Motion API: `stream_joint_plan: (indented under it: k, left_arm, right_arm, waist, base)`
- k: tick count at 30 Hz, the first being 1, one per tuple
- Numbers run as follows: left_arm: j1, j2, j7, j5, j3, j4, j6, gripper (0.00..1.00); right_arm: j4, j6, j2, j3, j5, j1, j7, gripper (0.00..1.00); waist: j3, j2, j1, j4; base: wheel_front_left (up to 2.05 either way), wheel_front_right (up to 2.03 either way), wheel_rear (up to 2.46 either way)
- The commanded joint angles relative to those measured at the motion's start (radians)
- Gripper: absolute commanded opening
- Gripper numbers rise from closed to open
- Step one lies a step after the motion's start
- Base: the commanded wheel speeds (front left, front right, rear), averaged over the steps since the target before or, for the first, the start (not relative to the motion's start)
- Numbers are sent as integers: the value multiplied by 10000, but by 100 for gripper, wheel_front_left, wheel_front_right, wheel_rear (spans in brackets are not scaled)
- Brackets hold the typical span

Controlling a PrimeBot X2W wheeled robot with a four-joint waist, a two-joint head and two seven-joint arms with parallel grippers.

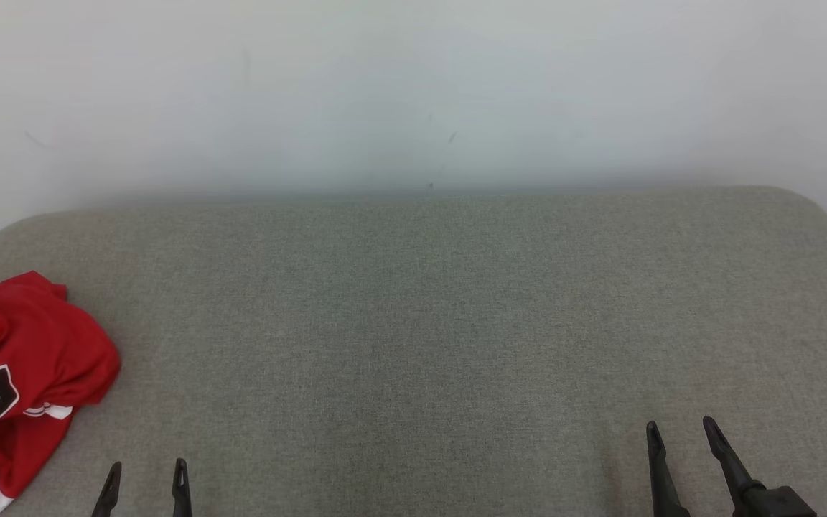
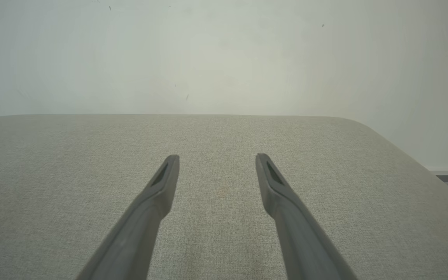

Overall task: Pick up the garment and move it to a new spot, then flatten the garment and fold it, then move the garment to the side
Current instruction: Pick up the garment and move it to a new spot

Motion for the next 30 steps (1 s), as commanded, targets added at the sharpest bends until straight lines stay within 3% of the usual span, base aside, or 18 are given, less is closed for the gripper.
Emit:
stream_joint_plan:
  k: [1, 18, 30]
  left_arm:
    - [114, -47, -40, 105, 29, -9, -7, 100]
    - [9, -105, -40, 170, 67, 28, -10, 100]
    - [-67, 13, -40, 163, 119, 130, -28, 100]
  right_arm:
    - [13, 33, -16, -11, 72, 103, -45, 100]
    - [45, 33, -18, 20, 149, 146, -46, 100]
    - [78, 33, -16, 113, 279, 178, -46, 100]
  waist:
    - [6, -1, 0, -1]
    - [24, -1, 0, 264]
    - [47, -1, 0, 1576]
  base:
    - [0, 0, 0]
    - [0, 0, 0]
    - [0, 0, 0]
